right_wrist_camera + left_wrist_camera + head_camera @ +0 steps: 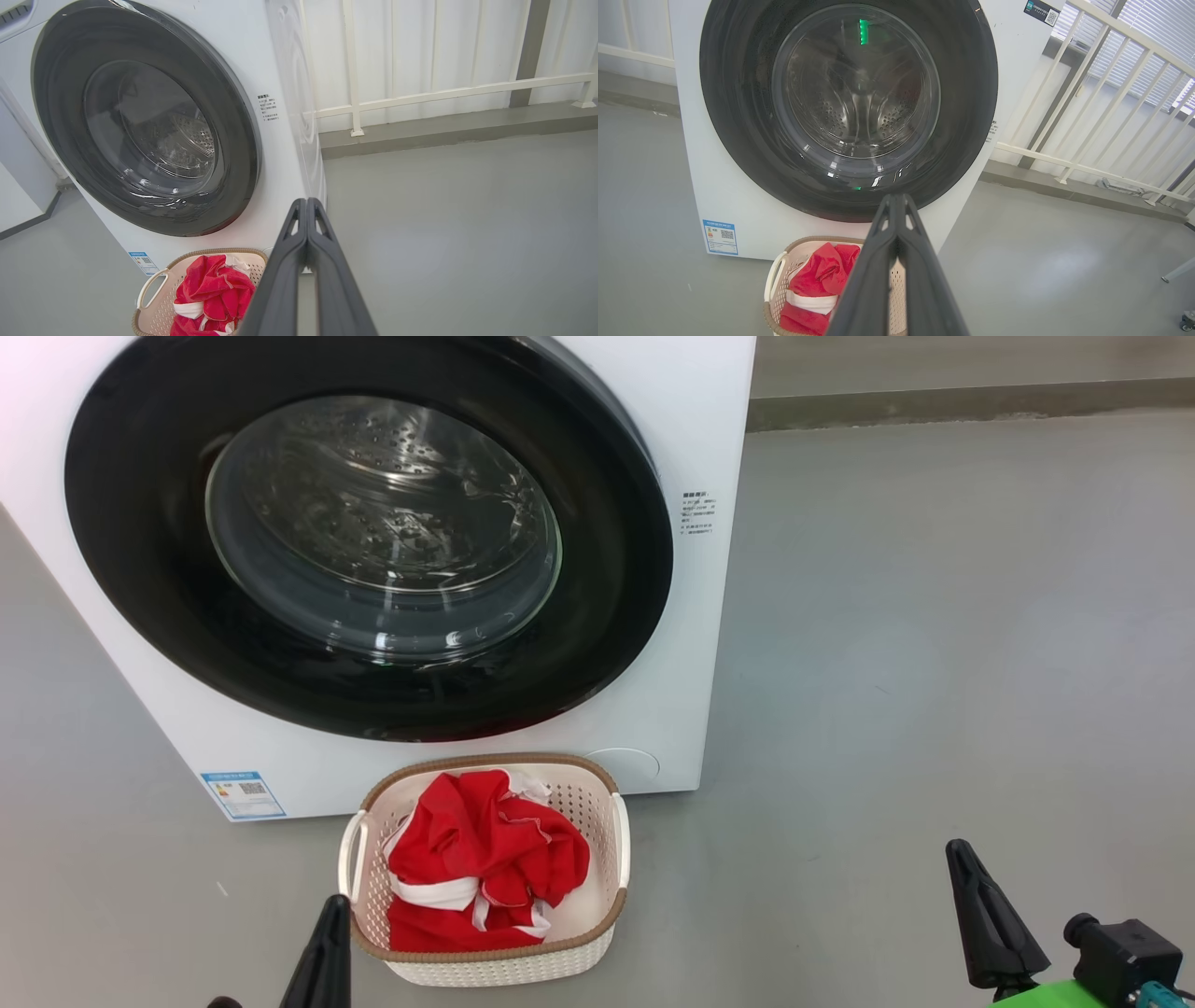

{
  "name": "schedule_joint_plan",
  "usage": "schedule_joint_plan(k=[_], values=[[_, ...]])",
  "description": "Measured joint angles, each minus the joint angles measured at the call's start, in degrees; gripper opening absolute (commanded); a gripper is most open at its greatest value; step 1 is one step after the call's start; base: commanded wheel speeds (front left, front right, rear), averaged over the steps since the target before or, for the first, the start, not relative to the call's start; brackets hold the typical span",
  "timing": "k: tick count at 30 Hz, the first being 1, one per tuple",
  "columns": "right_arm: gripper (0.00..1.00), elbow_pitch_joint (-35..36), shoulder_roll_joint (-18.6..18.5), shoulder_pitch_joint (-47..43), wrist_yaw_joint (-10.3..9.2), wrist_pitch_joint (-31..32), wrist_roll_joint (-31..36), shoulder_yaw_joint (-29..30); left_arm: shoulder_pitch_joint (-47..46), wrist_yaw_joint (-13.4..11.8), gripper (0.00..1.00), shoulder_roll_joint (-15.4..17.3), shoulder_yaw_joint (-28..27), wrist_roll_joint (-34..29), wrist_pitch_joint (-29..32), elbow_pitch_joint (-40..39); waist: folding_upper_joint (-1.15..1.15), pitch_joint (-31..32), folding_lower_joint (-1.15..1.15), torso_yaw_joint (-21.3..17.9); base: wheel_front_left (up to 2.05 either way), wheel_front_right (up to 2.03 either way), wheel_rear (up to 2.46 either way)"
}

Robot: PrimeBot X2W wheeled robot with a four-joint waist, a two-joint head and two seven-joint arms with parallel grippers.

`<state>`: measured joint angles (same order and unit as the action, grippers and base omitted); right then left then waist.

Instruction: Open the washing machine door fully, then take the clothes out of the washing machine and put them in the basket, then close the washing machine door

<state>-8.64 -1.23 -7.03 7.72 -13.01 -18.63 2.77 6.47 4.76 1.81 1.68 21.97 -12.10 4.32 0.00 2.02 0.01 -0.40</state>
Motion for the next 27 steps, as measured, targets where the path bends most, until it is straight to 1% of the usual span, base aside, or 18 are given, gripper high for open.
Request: schedule_joint_plan(k=[27], values=[[0.00,-1.6,-0.5,2.2,0.00,4.3,-18.2,0.3,-2.1,0.3,0.00,0.2,-1.1,17.2,4.1,2.7,0.00,-0.5,0.00,0.1,0.00,0.00,0.00]])
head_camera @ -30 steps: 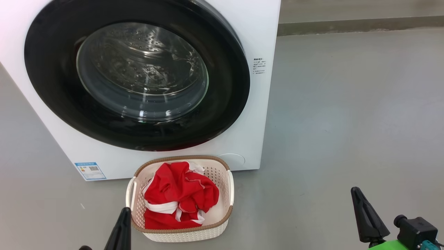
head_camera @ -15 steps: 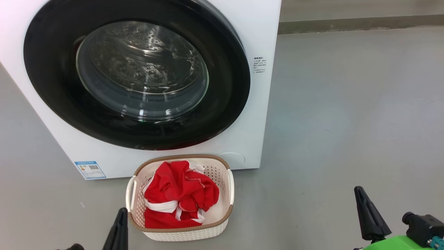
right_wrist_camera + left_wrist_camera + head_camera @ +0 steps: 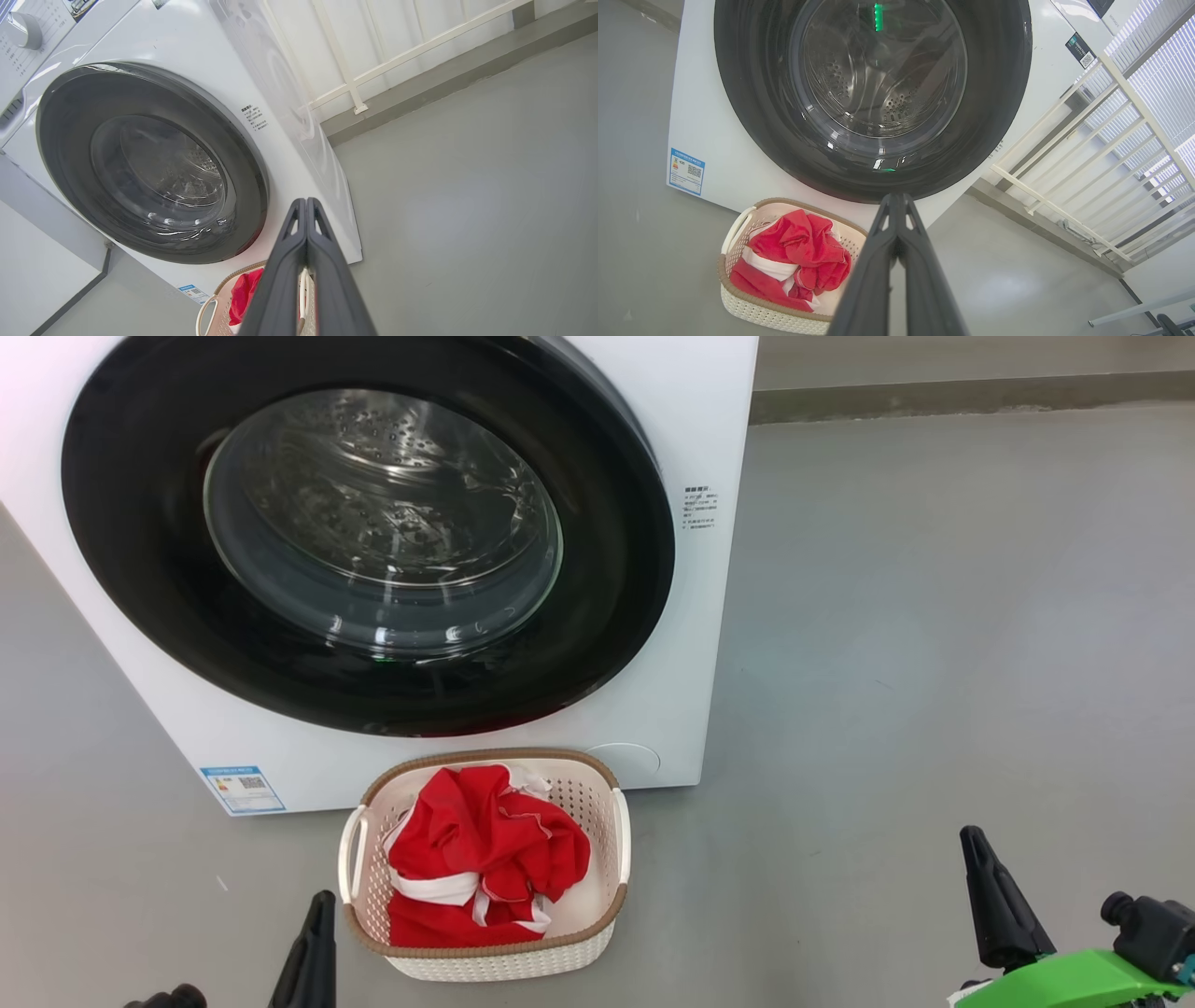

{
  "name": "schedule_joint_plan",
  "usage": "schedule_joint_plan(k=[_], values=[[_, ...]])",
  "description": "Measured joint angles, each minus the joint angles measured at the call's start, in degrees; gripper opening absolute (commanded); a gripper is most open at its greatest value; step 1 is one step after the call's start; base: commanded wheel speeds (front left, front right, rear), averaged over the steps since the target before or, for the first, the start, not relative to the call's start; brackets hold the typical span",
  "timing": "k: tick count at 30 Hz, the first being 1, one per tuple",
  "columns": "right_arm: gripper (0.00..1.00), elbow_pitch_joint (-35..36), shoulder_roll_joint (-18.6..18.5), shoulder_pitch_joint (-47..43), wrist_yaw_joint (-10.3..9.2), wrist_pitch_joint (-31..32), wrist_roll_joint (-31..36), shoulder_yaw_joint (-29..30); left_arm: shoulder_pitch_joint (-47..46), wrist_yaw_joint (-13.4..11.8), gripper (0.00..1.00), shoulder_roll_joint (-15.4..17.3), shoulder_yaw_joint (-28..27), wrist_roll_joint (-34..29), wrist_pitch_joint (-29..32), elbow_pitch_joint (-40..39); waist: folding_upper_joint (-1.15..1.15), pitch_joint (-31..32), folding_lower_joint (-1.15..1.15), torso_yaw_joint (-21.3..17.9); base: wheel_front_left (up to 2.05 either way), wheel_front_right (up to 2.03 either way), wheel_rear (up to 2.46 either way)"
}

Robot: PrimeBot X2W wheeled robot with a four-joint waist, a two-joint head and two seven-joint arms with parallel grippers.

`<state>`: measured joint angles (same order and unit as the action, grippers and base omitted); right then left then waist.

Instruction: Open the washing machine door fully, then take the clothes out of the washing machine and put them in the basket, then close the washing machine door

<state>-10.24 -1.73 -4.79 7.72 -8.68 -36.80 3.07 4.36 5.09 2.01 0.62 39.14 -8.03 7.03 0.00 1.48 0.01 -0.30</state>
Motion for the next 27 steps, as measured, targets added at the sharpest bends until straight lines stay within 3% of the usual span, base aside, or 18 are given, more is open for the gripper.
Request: schedule_joint_plan(k=[27], values=[[0.00,-1.6,-0.4,2.0,-0.01,4.3,-18.0,0.9,-2.4,0.5,0.00,0.3,-1.2,17.0,4.4,2.6,0.00,-0.5,0.00,0.1,0.00,0.00,0.00]])
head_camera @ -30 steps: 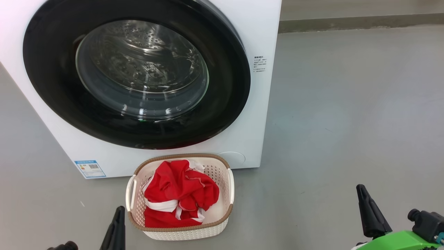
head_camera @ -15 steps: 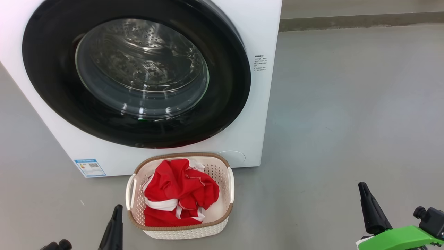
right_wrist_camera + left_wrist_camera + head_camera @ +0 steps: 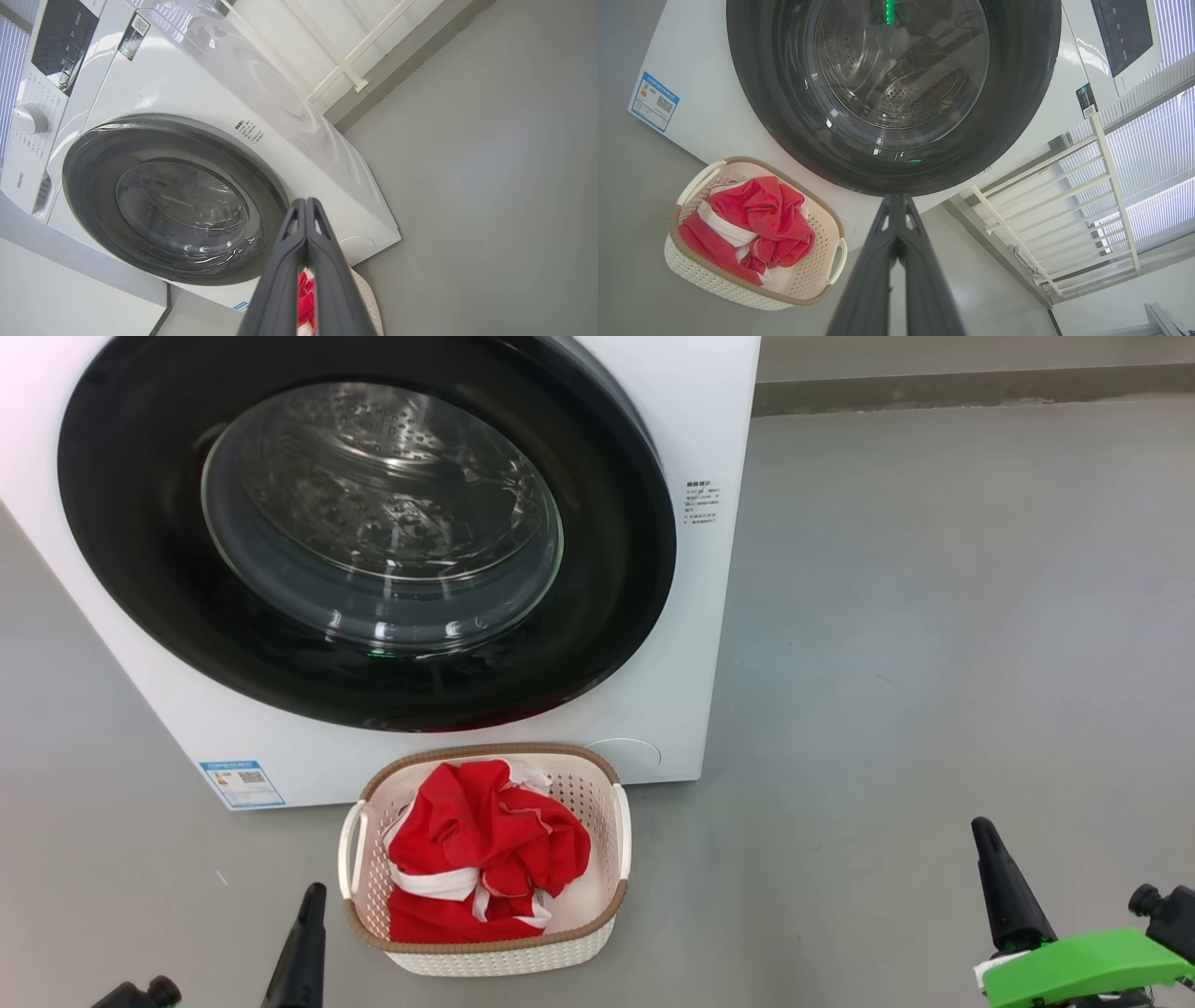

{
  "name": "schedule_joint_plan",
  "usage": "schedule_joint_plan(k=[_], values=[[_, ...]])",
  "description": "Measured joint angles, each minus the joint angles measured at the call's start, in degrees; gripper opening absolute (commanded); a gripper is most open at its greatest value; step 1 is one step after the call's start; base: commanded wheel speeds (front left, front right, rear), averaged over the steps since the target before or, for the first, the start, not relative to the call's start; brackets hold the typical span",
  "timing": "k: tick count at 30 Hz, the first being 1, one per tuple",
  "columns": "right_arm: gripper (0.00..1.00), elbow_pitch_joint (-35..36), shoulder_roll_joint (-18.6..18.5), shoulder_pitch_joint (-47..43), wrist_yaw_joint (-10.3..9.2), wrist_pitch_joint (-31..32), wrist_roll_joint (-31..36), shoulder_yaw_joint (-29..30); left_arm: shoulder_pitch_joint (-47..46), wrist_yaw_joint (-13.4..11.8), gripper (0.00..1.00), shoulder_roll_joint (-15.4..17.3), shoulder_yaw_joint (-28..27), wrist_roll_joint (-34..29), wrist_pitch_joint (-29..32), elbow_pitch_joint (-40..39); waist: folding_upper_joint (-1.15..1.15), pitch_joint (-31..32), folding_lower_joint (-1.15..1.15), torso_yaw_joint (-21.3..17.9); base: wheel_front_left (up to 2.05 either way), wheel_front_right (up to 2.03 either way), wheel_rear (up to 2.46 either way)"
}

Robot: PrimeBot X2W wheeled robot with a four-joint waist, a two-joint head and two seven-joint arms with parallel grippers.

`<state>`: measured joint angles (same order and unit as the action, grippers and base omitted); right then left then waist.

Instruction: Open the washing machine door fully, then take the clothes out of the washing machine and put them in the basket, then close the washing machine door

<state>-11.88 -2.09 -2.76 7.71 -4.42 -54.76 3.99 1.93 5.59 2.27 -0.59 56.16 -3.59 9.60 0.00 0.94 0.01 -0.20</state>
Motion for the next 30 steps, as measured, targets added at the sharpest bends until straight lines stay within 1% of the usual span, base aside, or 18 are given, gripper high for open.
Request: schedule_joint_plan(k=[23,30], values=[[0.00,-1.3,-0.3,2.2,-0.16,3.6,-14.5,0.8,-2.3,0.5,0.00,0.0,-1.2,13.9,3.6,2.1,0.00,-0.4,0.00,0.1,0.00,0.00,0.00],[0.00,-1.8,-0.4,3.3,-0.16,5.0,-19.9,1.1,-2.6,0.6,0.00,0.1,-1.6,18.9,4.6,2.9,0.00,-0.6,0.00,0.1,0.00,0.00,0.00]])
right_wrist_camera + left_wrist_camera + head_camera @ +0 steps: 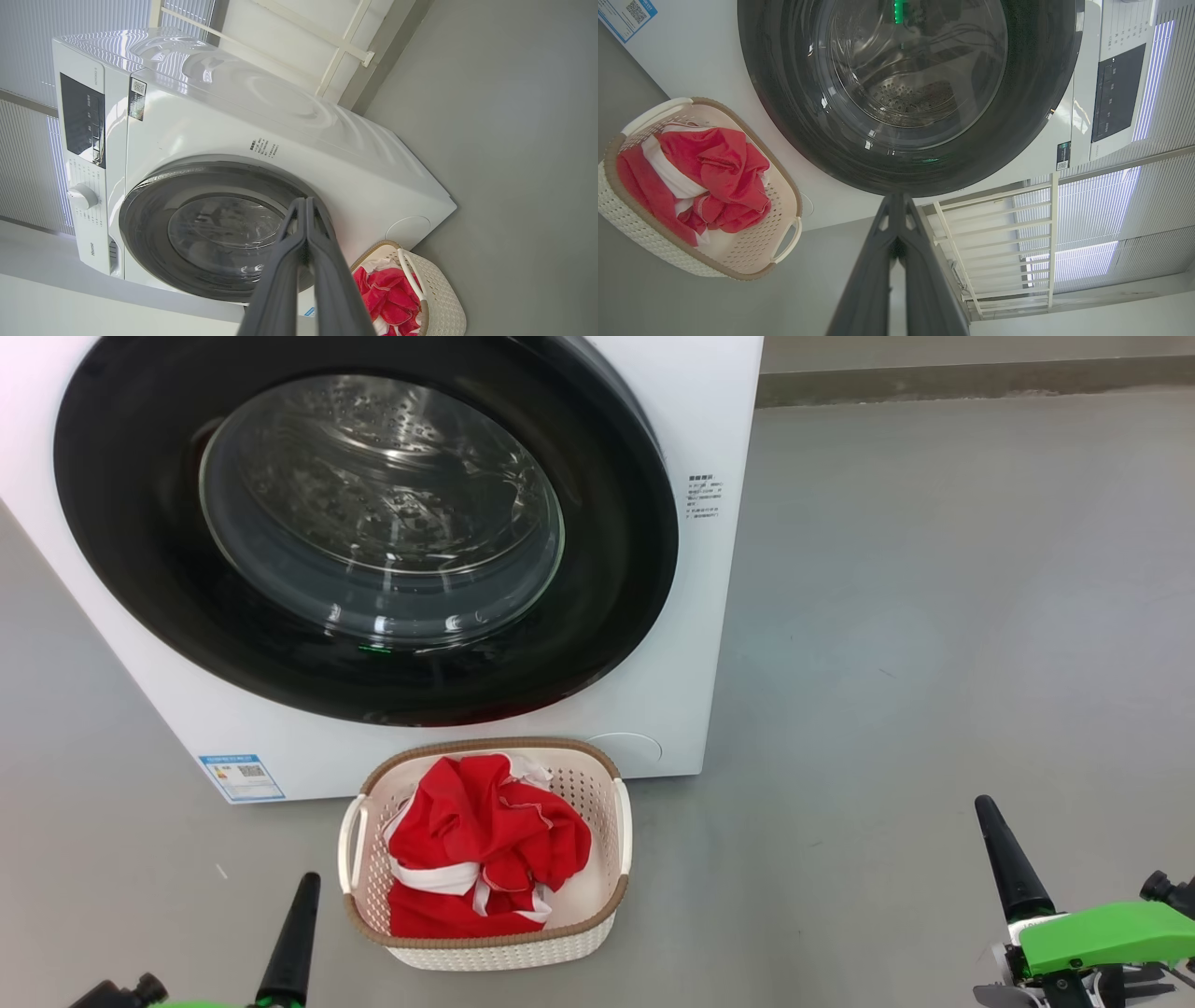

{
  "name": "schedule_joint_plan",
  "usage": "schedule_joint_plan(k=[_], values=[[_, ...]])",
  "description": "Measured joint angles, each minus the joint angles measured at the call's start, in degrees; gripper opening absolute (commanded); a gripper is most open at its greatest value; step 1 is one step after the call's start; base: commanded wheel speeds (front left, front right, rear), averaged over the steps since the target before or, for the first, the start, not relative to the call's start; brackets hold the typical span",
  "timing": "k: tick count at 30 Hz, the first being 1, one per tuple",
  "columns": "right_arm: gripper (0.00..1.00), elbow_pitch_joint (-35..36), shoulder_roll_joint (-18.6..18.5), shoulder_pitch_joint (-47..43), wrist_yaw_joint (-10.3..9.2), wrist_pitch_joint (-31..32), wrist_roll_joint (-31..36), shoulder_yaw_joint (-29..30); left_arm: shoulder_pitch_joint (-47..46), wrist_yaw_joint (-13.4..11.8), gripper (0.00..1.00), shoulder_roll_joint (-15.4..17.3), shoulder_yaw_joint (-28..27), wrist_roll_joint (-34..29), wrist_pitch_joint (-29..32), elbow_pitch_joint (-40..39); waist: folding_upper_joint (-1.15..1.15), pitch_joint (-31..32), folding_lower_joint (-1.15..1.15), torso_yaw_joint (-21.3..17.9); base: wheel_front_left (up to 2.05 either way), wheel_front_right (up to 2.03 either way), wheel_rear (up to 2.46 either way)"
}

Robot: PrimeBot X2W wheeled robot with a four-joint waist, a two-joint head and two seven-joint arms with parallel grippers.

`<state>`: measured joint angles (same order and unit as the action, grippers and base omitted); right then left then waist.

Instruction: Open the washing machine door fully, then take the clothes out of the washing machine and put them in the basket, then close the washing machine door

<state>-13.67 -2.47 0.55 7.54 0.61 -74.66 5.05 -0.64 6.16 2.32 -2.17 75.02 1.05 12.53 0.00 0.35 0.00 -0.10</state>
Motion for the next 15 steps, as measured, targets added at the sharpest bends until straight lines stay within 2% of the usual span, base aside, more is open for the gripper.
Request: schedule_joint_plan(k=[15], values=[[0.00,-1.0,-0.2,1.4,-0.01,2.5,-9.6,0.8,-2.0,0.4,0.00,0.0,-0.9,9.5,2.5,1.3,0.00,-0.3,0.00,0.1,0.00,0.00,0.00]])
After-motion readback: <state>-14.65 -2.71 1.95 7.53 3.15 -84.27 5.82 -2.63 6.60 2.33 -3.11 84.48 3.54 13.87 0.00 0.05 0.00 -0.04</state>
